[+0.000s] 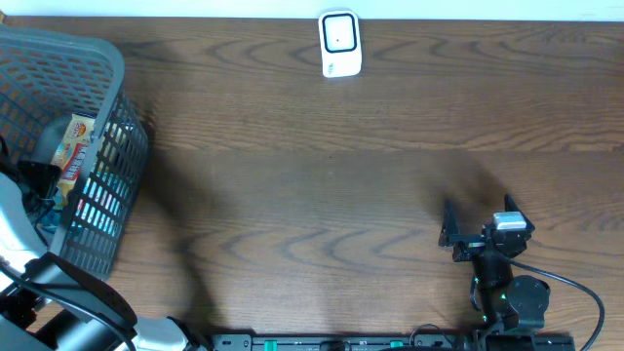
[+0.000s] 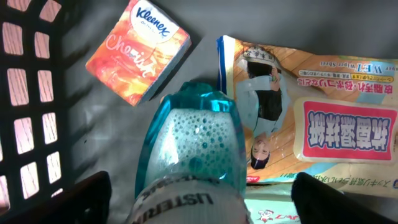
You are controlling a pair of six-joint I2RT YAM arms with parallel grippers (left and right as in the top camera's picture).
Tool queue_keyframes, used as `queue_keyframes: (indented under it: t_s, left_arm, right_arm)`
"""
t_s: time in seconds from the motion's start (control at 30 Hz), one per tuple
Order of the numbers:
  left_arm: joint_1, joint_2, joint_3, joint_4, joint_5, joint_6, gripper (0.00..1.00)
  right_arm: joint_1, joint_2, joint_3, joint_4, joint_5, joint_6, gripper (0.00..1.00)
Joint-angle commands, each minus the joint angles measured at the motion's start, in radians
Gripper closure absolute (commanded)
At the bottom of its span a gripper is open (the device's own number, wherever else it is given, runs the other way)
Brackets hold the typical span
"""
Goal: Scan the item barcode
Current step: 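Reach the left gripper into the basket and grasp the blue Listerine bottle, then lift the bottle out and carry it toward the white scanner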
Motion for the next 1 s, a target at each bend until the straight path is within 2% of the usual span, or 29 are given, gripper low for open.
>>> queue_keyframes:
  t_s: [0.0,0.1,0.37,0.73,0.97]
  left_arm:
    - [0.000,0.008,-0.006,0.000,-0.032,0.009,0.22]
    - [0.000,0.008,-0.006,0.002,-0.046,0.028,0.37]
    - [0.000,0.008,-0.006,0.000,-0.057,0.035,0.60]
    - [-0.001,-0.002,0.016,-0.004,-0.057,0.035,0.68]
    - [-0.001,-0.129,0.043,0.013,-0.057,0.034,0.68]
  right_arm:
    - [0.018,-0.002,-0.001,-0.004,0.008,-0.004,0.01]
    - [0.018,-0.002,-0.001,-0.004,0.008,-0.004,0.01]
    - [0.018,-0.002,-0.001,-0.004,0.008,-0.004,0.01]
    - [0.018,-0.002,-0.001,-0.004,0.008,-0.004,0.01]
    - [0.018,-0.002,-0.001,-0.004,0.008,-0.004,0.01]
